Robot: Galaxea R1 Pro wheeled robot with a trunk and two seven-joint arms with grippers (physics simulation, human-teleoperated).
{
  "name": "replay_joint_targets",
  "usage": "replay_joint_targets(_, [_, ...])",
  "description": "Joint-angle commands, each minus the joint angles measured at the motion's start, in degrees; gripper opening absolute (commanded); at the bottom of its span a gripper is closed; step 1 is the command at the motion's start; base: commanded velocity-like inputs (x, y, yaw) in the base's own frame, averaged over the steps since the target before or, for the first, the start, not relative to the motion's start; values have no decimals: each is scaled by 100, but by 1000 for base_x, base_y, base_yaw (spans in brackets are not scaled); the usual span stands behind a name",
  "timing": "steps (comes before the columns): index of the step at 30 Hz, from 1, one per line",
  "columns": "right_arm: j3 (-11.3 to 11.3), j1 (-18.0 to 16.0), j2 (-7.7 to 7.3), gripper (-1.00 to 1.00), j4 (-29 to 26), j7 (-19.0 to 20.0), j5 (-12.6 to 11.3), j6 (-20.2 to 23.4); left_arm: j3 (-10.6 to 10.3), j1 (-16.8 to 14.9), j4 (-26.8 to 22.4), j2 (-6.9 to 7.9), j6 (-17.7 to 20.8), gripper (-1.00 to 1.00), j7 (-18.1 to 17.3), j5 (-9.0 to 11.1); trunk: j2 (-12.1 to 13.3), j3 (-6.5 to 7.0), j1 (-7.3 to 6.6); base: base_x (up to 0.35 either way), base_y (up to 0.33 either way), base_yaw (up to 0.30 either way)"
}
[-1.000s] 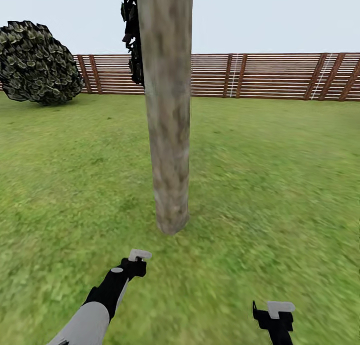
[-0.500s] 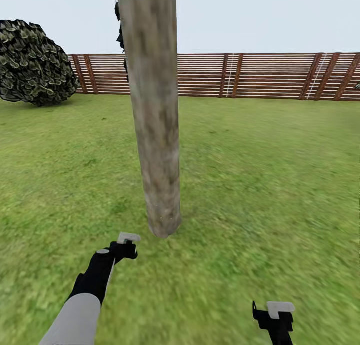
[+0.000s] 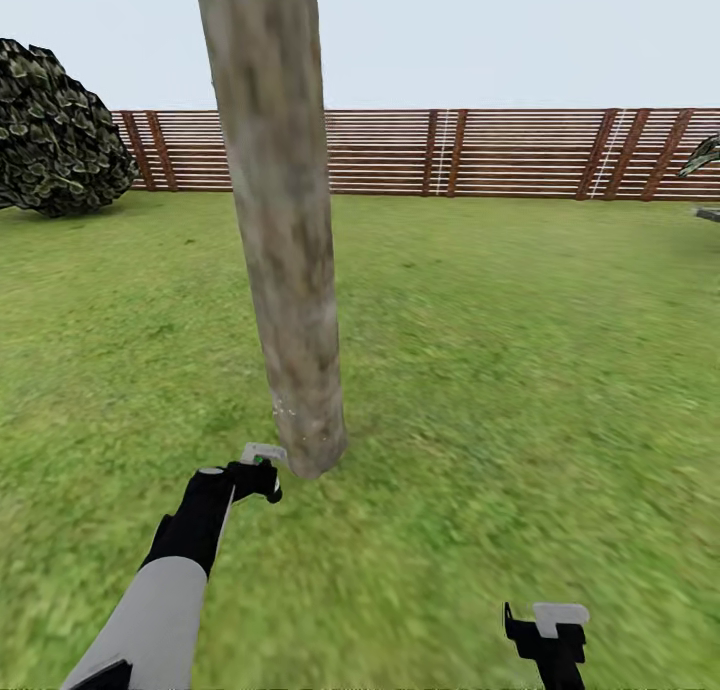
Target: In the garden, pick up the pesticide atomizer on the floor and spray pesticide onto both trees until each tree trunk is fully covered.
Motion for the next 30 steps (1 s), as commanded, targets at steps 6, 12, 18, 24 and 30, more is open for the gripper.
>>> replay_joint_targets(6, [-29, -7, -1, 100, 11, -27, 61, -19, 24, -113, -247, -18, 155, -100, -59, -50, -2, -5, -2, -138, -112, 0])
replay_joint_targets(12, [-35, -6, -2, 100, 11, -30, 61, -19, 22, -663, -253, -12, 692, -100, -64, -56, -2, 16, -2, -8, -4, -198])
replay_joint_targets(18, [-36, -6, -4, 100, 11, -36, 61, -19, 20, -669, -257, 9, 718, -100, -68, -74, -2, 34, -2, 0, 0, -176])
replay_joint_targets(24, [-30, -6, -2, 100, 11, -36, 61, -19, 31, -689, -671, 134, 871, -100, -68, -50, -2, 35, -2, 52, -127, -8])
replay_joint_targets(30, [-31, -6, -2, 100, 11, -35, 61, -19, 24, -704, -798, 136, 1006, -100, -68, -50, -2, 35, -2, -180, -143, 0])
